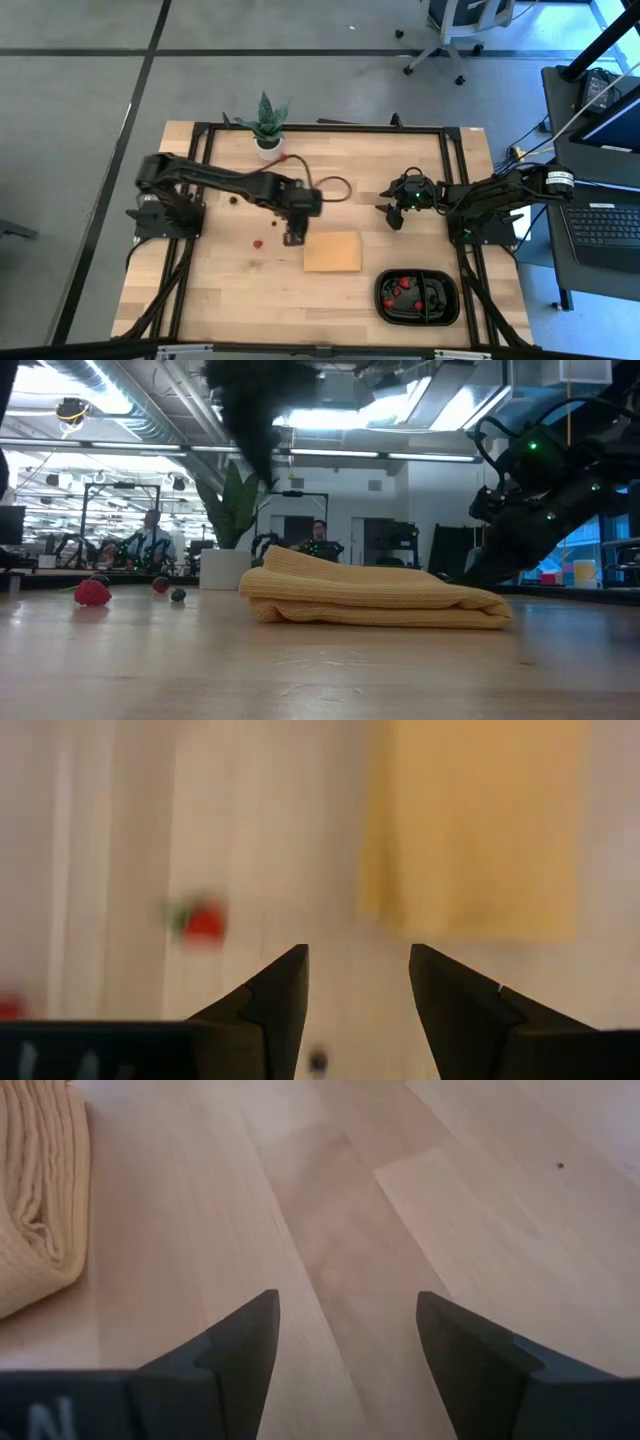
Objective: Pick and placing Produce into tupperware
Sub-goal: Put the blueberry into the black container
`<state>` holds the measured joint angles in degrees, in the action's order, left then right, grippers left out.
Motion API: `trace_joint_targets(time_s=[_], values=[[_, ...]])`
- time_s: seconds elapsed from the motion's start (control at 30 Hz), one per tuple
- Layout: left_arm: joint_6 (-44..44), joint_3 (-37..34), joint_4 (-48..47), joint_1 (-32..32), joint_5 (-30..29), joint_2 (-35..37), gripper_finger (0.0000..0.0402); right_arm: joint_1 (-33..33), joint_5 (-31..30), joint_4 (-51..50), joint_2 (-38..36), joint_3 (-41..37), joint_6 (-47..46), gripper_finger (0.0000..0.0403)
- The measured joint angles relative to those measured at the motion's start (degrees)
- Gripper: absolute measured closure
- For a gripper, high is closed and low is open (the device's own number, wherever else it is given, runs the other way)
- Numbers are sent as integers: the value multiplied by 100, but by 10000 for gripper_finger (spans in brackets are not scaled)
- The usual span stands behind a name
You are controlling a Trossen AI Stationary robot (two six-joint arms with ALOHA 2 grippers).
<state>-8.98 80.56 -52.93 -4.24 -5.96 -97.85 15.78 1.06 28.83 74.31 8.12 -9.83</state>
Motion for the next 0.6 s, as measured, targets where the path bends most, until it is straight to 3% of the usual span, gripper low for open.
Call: trace_joint_targets(time_s=[0.2, 0.33, 0.6], values=[[-1633, -1648, -8, 91, -150, 829, 234, 2, 0, 7, 10, 0, 30, 166], [-2221, -2429, 179, 86, -187, 1009, 234, 2, 0, 49, 10, 0, 125, 166], [-2546, -2961, 1026, 86, -195, 948, 234, 2, 0, 189, 10, 0, 129, 166]])
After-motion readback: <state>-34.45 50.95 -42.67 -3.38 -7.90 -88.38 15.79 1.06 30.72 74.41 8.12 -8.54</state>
